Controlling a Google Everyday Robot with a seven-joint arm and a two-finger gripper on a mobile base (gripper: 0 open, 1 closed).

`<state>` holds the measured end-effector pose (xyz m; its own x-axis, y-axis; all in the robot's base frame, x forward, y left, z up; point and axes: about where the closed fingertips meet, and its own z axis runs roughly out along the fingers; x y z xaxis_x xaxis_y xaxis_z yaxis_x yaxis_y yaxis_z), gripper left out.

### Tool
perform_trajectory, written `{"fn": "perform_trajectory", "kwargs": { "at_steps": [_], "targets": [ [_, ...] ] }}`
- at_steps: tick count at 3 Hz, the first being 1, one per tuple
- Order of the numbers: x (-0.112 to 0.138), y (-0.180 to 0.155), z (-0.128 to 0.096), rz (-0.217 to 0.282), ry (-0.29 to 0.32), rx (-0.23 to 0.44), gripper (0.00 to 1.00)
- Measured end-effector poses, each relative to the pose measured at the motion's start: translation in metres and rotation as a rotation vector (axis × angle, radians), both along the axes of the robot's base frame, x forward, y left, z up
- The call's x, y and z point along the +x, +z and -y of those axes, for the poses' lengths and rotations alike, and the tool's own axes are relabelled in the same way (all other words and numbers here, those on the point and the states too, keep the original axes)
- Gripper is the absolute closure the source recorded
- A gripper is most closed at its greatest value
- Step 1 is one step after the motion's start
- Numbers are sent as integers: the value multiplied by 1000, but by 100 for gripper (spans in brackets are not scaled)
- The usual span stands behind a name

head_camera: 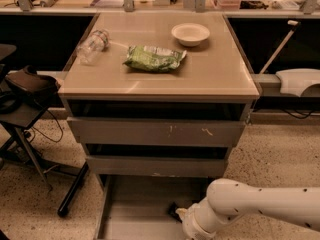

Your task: Pick rxbar chocolate from bottom drawer and place on counter

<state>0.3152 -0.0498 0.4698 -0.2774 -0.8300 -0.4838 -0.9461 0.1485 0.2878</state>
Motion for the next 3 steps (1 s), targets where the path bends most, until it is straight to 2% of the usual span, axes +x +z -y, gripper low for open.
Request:
{"fn": "perform_trajectory", "kwargs": {
  "at_steps": [1, 2, 3],
  "targets": [
    [21, -18, 13, 1, -89, 69, 0],
    [74, -45, 53, 68, -298, 215, 0],
    [120, -65, 87, 147, -494, 275, 0]
  ]
}}
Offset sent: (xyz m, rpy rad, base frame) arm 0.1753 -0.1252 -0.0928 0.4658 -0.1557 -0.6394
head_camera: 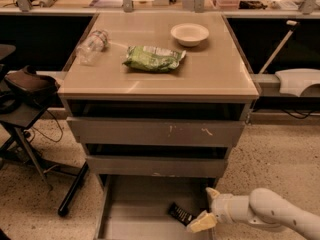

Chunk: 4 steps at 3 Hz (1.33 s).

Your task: Pick rxbar chocolate from bottom drawer and place on counter

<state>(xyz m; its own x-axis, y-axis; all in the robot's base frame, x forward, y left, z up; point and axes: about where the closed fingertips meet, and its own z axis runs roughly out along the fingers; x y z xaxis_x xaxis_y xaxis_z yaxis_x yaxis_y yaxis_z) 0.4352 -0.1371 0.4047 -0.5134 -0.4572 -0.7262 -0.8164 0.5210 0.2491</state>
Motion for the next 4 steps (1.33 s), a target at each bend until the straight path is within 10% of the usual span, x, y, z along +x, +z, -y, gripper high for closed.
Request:
{"fn": "perform_trajectory", "kwargs": {
  "at_steps": [2, 4],
  "targets": [
    [6, -3, 3, 11, -24, -5, 0],
    [22, -137, -27, -143, -131, -116, 0]
  ]
}}
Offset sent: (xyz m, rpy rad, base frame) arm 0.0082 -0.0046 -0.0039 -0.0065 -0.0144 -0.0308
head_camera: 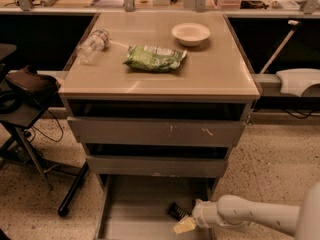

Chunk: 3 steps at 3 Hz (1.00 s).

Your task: Pick rxbar chocolate from bottom drawer and place on counter

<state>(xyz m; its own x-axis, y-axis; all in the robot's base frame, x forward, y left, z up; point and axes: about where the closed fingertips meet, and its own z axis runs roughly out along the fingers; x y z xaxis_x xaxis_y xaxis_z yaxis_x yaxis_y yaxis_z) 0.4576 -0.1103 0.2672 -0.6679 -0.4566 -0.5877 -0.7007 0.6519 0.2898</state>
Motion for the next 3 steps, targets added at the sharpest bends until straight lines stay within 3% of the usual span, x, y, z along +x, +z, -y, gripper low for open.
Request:
{"fn": "perform_trajectory", "kwargs": {
  "at_steps": [1, 2, 3],
  "targets": [
    [9, -36, -8, -16, -107, -55, 0],
    [29, -35, 3, 43, -157, -87, 0],
    [35, -50, 4, -13, -138, -129, 0]
  ]
}}
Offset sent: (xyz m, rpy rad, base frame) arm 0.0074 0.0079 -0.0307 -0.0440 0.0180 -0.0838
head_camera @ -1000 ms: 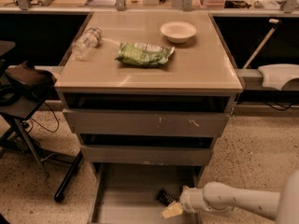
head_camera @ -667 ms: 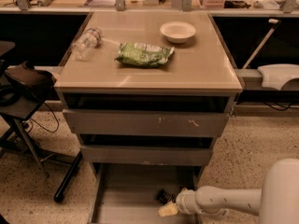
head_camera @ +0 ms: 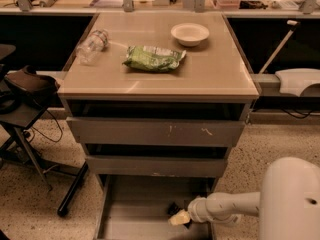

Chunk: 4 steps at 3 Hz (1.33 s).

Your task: Pick rxbar chocolate from bottom drawer and place on counter

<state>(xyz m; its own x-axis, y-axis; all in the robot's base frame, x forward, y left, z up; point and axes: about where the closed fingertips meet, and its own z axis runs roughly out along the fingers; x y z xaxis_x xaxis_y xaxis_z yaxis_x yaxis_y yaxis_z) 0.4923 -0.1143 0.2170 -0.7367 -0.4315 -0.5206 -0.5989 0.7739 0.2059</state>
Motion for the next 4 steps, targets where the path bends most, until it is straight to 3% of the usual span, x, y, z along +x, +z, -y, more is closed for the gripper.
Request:
{"fn": "perform_trajectory", "kwargs": {
  "at_steps": [1, 2, 4],
  "targets": [
    [30, -34, 27, -60, -77, -80, 0],
    [50, -58, 45, -49, -134, -125, 0],
    [50, -54, 44, -49, -134, -124, 0]
  ]
}}
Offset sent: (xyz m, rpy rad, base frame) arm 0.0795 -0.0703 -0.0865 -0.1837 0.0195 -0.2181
